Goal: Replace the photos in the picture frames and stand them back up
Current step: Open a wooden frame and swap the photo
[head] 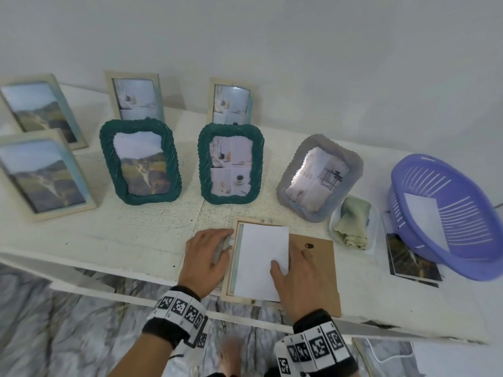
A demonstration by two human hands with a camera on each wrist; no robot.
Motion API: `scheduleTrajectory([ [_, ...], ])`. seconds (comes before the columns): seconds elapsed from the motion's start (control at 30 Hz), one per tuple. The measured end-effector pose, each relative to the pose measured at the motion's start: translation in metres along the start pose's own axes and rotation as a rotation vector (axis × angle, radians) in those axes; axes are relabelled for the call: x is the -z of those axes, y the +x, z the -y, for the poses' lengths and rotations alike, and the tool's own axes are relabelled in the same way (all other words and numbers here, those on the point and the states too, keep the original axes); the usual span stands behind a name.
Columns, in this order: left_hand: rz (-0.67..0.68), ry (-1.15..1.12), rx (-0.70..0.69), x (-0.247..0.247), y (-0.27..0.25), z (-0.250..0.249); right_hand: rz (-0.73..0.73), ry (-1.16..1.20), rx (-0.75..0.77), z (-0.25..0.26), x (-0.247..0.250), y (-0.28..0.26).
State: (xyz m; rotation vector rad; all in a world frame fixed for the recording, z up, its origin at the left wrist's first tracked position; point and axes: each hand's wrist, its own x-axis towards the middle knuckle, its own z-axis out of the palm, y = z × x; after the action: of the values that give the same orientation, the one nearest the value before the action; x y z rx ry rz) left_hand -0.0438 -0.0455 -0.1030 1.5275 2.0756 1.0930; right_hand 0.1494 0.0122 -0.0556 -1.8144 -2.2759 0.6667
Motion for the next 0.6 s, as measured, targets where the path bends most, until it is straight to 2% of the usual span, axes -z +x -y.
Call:
scheduleTrajectory([
  [0.13, 0.001, 0.018, -0.003, -0.001, 0.001, 0.002, 0.0, -0.084, -0.002, 0.007, -0.002, -0.002],
  [0.37, 0.004, 0.025, -0.015, -0.001, 0.002, 0.005, -0.027, -0.008, 0.048, 0.006, -0.008, -0.003],
  [0.47, -0.002, 0.025, -0.027, -0.001, 0.002, 0.004, -0.124, 0.044, 0.051, -0.003, -0.001, -0.003],
  [0.6, -0.005, 0.028, -0.029, -0.002, 0.003, 0.005, -0.269, -0.096, -0.012, -0.026, 0.011, -0.005],
])
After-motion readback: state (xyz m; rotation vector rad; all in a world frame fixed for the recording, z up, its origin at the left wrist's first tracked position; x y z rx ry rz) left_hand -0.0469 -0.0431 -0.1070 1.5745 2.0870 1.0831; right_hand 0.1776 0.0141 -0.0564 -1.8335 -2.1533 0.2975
